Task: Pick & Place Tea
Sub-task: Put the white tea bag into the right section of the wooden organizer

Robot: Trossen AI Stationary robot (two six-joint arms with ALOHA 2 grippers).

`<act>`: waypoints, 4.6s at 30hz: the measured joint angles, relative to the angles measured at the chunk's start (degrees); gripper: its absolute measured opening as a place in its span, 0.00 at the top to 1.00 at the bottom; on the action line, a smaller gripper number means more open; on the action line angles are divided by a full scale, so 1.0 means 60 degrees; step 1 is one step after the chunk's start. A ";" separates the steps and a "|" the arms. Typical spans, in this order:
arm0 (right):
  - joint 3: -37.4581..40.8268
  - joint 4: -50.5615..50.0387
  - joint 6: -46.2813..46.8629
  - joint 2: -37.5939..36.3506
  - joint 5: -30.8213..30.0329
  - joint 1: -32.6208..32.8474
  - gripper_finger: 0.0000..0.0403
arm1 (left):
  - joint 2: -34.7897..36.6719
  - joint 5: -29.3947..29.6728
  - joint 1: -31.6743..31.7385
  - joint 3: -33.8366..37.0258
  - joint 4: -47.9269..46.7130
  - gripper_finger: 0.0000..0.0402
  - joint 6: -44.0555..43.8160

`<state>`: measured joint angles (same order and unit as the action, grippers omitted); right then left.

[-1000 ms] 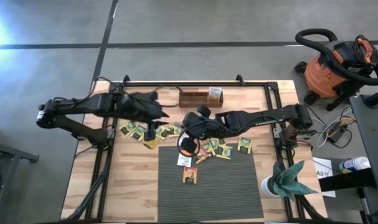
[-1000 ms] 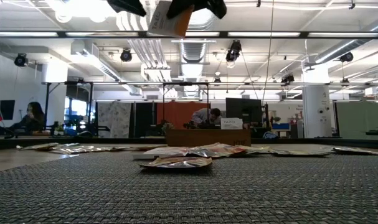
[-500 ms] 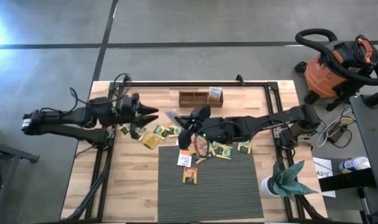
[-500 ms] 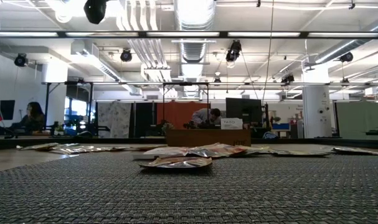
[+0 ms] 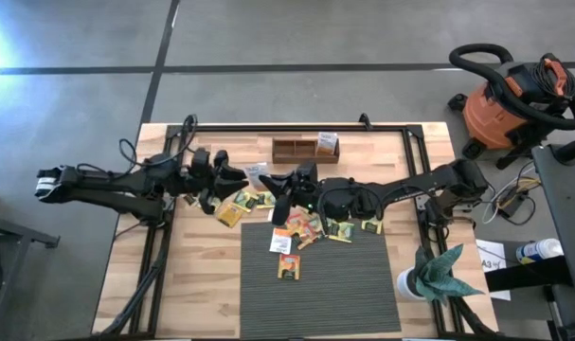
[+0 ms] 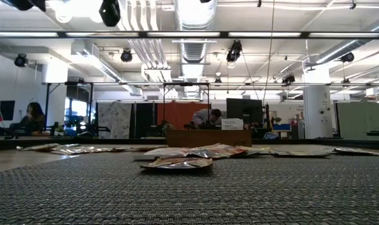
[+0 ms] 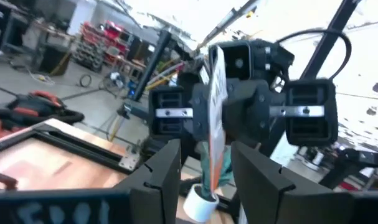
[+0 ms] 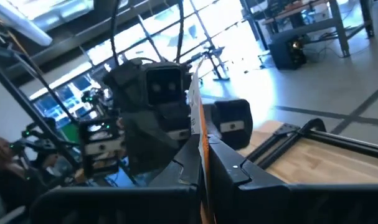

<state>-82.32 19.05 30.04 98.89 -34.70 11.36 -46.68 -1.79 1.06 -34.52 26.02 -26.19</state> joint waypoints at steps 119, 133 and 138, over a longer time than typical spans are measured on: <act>-0.0740 -1.1868 -0.5631 0.0550 0.5751 -0.7139 0.98 | 0.0294 0.1558 0.1460 -0.0174 -0.4788 0.62 0.3361; 0.0381 -1.0116 -0.7539 0.0550 0.6853 -0.8239 0.98 | -0.0929 0.1564 0.2517 -0.1064 -0.4254 0.62 0.3153; 0.0795 -0.9992 -0.7699 0.0583 0.7331 -0.8424 0.98 | -0.1406 0.1565 0.2648 -0.1220 -0.4262 0.62 0.3146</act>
<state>-77.55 -40.91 -16.15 102.39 9.29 -39.18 -55.12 7.60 16.95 -41.84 0.45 -7.31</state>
